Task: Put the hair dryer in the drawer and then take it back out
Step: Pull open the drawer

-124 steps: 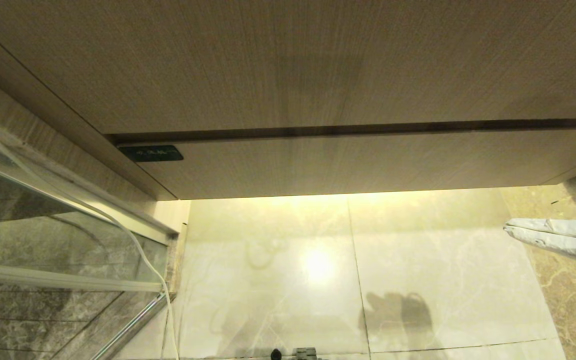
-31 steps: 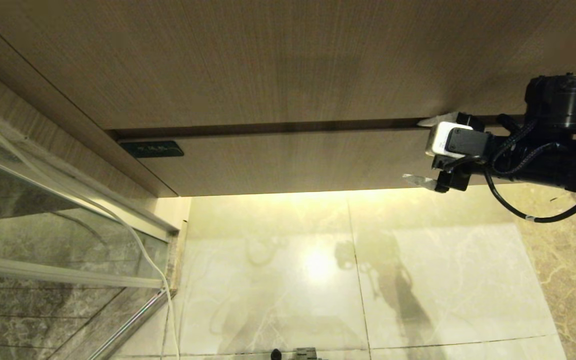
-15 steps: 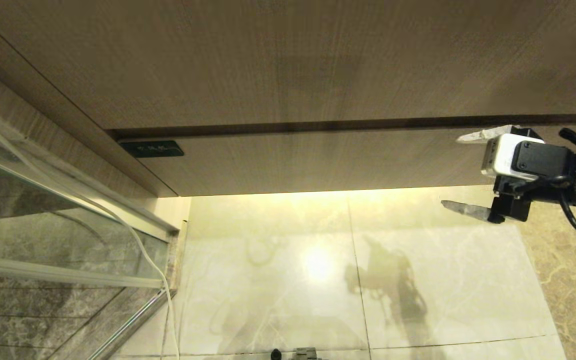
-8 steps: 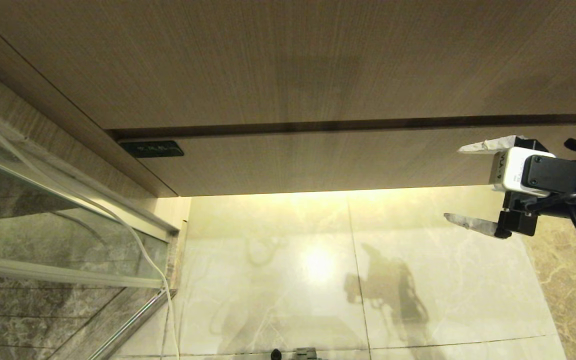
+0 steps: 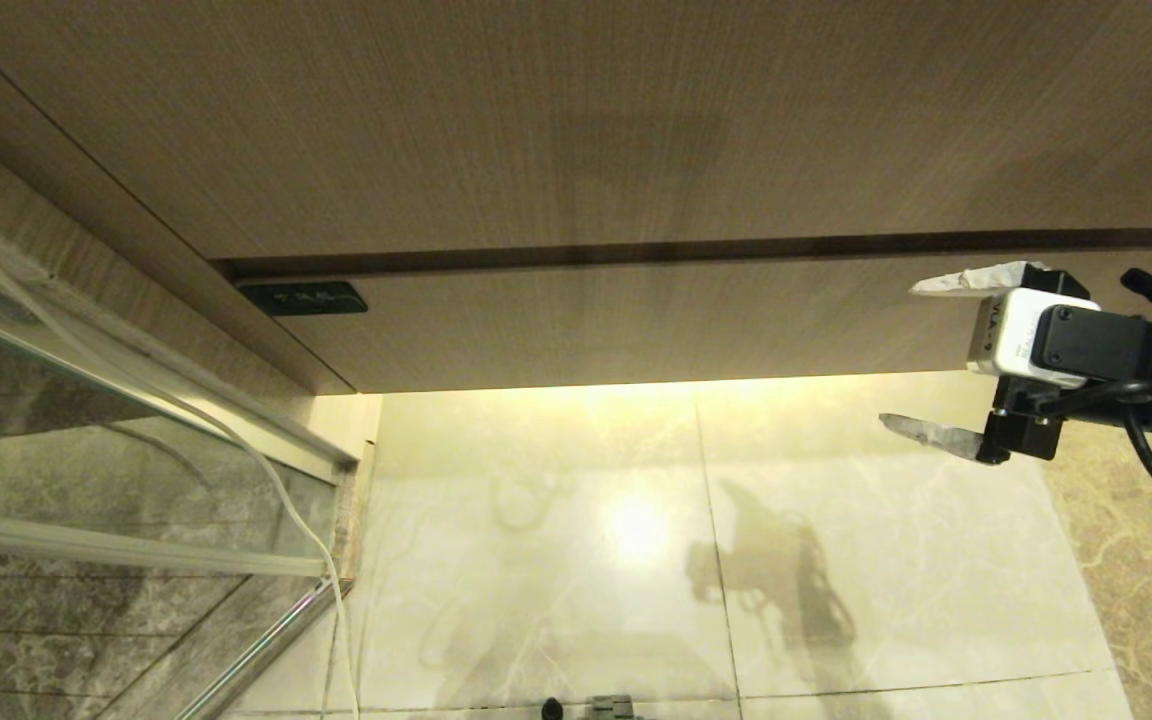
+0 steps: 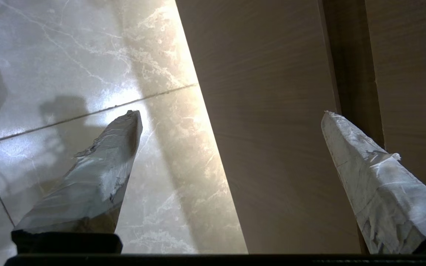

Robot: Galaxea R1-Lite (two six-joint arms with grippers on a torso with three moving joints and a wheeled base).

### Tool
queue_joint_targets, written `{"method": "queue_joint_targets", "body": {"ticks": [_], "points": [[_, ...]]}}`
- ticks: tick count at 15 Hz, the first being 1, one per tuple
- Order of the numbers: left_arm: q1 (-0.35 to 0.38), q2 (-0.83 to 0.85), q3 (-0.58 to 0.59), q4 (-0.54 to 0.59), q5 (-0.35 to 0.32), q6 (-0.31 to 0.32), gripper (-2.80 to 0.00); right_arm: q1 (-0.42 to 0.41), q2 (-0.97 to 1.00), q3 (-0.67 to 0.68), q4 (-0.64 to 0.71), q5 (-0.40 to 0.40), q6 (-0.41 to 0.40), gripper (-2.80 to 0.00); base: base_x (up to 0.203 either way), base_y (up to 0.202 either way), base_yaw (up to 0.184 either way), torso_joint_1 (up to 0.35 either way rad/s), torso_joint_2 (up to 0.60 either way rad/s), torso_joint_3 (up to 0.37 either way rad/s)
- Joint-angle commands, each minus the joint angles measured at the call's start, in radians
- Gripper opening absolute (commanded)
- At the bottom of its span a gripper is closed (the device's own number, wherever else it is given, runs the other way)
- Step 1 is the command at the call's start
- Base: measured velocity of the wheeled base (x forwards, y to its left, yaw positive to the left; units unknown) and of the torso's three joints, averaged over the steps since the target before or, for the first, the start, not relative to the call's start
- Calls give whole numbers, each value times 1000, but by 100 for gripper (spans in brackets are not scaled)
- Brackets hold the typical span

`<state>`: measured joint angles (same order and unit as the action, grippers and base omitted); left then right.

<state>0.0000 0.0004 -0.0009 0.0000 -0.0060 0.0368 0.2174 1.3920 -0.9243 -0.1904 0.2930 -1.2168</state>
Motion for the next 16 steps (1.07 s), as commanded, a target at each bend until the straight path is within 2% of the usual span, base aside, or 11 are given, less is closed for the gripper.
{"method": "queue_joint_targets", "body": {"ticks": [1, 5, 9, 16], "points": [[0, 0, -1, 0, 0, -1, -280, 12, 29, -8, -5, 2, -7, 0, 0, 0, 0, 0, 0, 0], [0, 0, -1, 0, 0, 0, -280, 13, 66, -1, -52, 2, -7, 0, 0, 0, 0, 0, 0, 0], [0, 0, -1, 0, 0, 0, -280, 13, 108, -4, -167, 2, -7, 0, 0, 0, 0, 0, 0, 0], [0, 0, -1, 0, 0, 0, -280, -1, 134, 7, -223, 1, -4, 0, 0, 0, 0, 0, 0, 0]]}}
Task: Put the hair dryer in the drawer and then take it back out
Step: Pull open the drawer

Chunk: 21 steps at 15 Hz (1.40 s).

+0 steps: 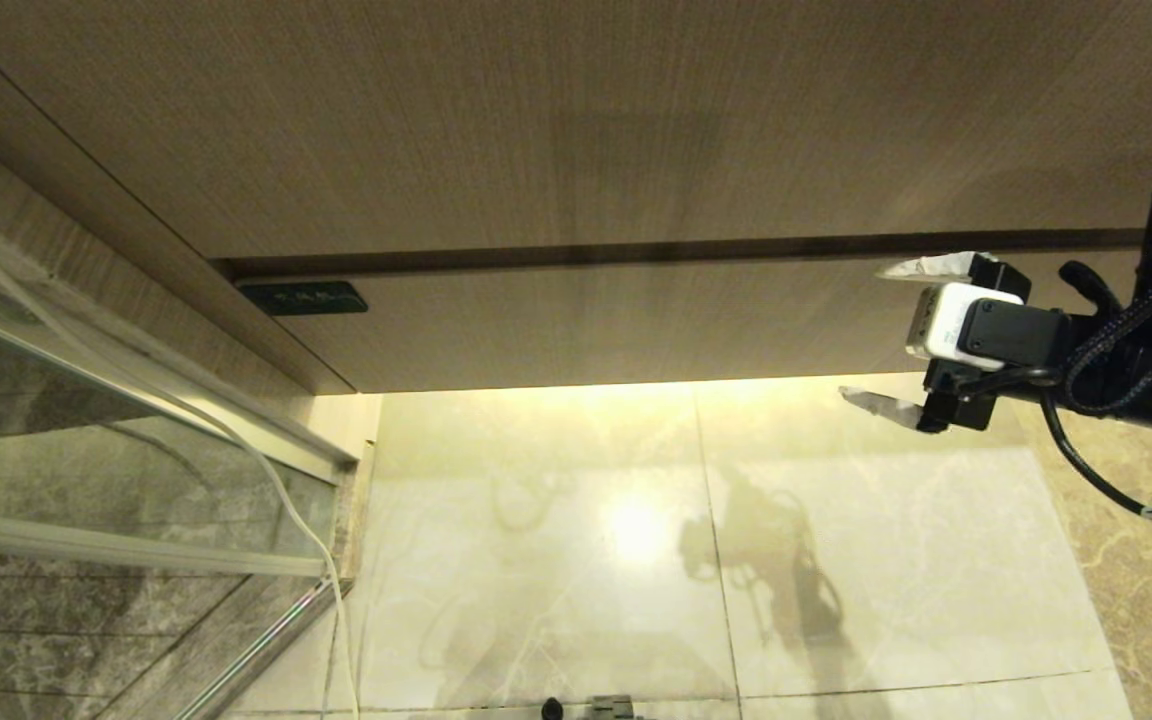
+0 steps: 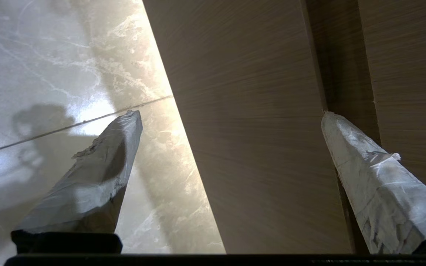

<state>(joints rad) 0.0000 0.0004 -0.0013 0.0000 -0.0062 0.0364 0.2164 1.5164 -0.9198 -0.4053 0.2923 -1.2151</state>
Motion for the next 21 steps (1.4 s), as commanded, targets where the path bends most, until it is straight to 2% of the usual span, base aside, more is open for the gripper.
{"method": "queue_joint_targets", "body": {"ticks": [1, 10, 17, 21], "points": [[0, 0, 0, 0, 0, 0, -280, 0, 11, 2, -24, 2, -7, 0, 0, 0, 0, 0, 0, 0], [0, 0, 0, 0, 0, 0, -280, -3, 27, 30, -143, 2, -1, 0, 0, 0, 0, 0, 0, 0], [0, 0, 1, 0, 0, 0, -280, -3, 71, 9, -151, 1, 0, 0, 0, 0, 0, 0, 0, 0], [0, 0, 0, 0, 0, 0, -280, -14, 95, 7, -210, 0, 0, 0, 0, 0, 0, 0, 0, 0]]}}
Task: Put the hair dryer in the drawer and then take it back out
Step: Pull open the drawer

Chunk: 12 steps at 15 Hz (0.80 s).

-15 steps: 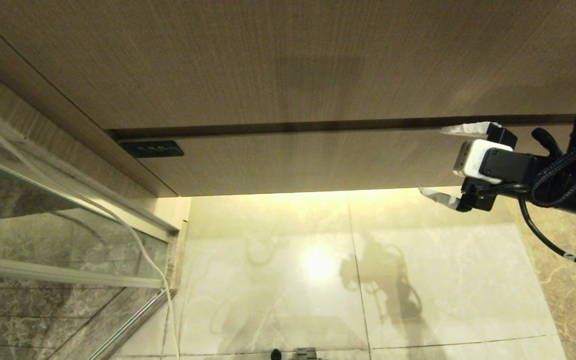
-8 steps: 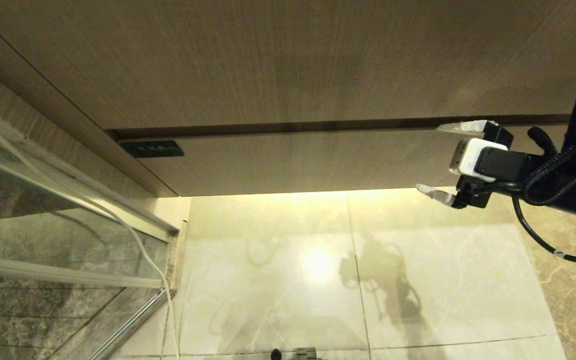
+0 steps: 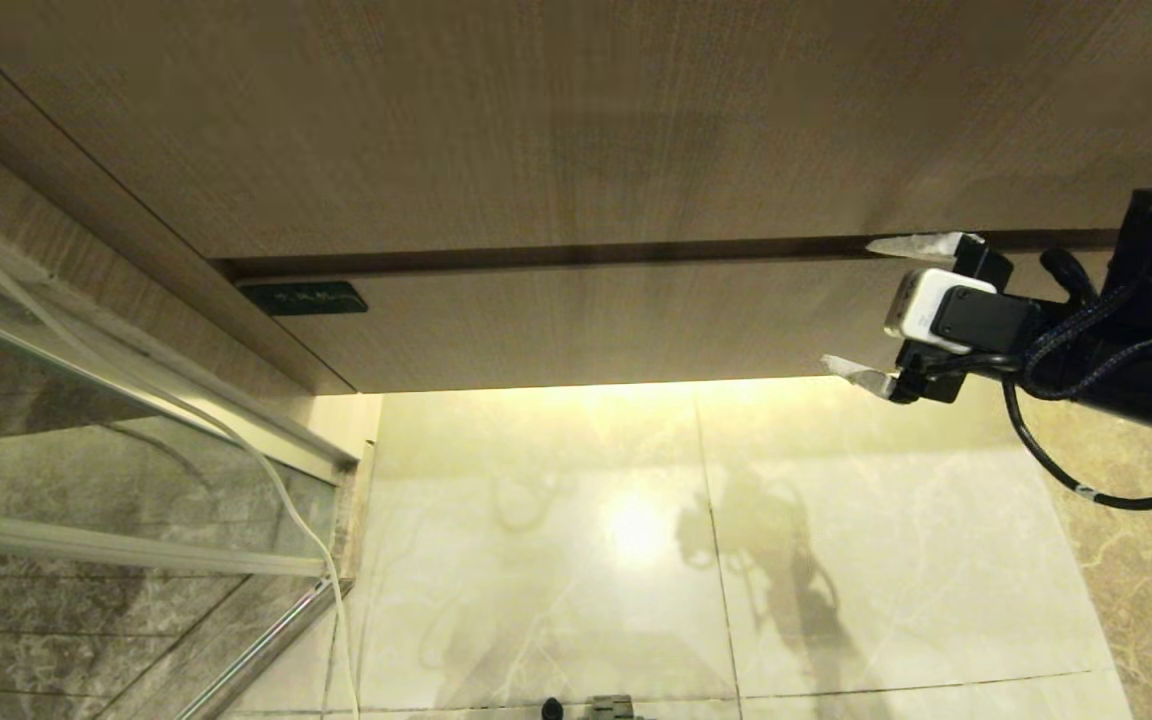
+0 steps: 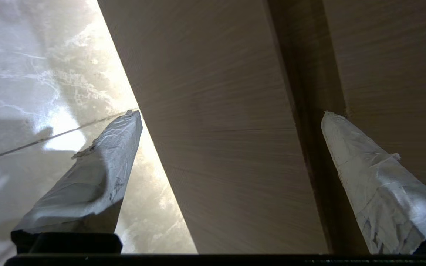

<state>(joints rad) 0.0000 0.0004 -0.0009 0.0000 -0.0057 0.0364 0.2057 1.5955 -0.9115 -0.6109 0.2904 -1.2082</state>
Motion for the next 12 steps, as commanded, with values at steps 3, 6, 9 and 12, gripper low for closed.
{"method": "queue_joint_targets", "body": {"ticks": [3, 6, 9, 12], "points": [[0, 0, -1, 0, 0, 0, -280, -7, 37, -12, -9, 1, -7, 0, 0, 0, 0, 0, 0, 0], [0, 0, 0, 0, 0, 0, -280, -11, 46, -20, -9, -17, -4, 0, 0, 0, 0, 0, 0, 0], [0, 0, 1, 0, 0, -1, -280, -11, 46, -20, -12, -17, 1, 0, 0, 0, 0, 0, 0, 0], [0, 0, -1, 0, 0, 0, -280, -11, 57, -18, -24, -17, 3, 0, 0, 0, 0, 0, 0, 0]]}}
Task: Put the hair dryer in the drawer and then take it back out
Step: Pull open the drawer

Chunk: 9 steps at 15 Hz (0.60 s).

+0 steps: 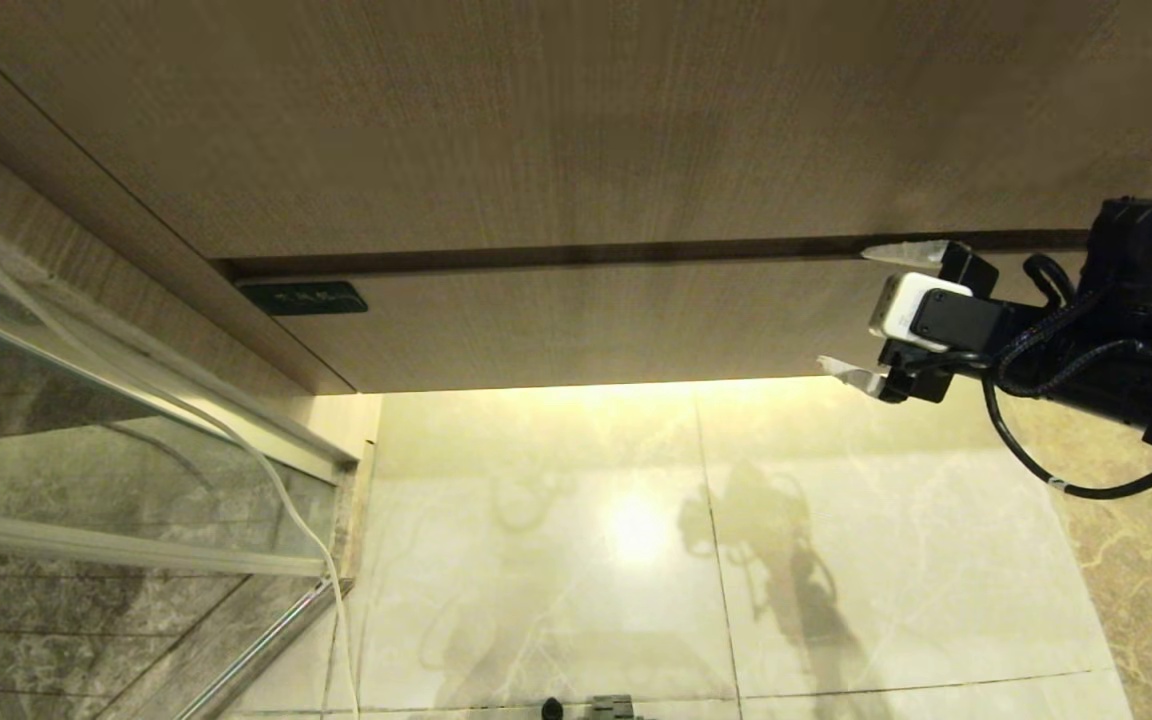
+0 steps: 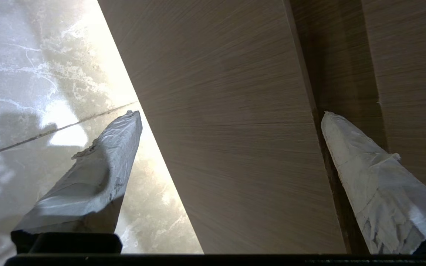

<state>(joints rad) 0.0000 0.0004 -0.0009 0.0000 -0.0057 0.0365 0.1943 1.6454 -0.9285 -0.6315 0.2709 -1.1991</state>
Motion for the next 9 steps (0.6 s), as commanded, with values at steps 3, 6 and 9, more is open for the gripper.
{"method": "queue_joint_targets", "body": {"ticks": [3, 6, 9], "points": [[0, 0, 0, 0, 0, 0, -280, 1, 30, -4, -19, 4, -6, 0, 0, 0, 0, 0, 0, 0], [0, 0, -1, 0, 0, -1, -280, 2, 60, -4, -54, 2, -5, 0, 0, 0, 0, 0, 0, 0], [0, 0, 1, 0, 0, 0, -280, 2, 65, 16, -47, 2, 7, 0, 0, 0, 0, 0, 0, 0]]}}
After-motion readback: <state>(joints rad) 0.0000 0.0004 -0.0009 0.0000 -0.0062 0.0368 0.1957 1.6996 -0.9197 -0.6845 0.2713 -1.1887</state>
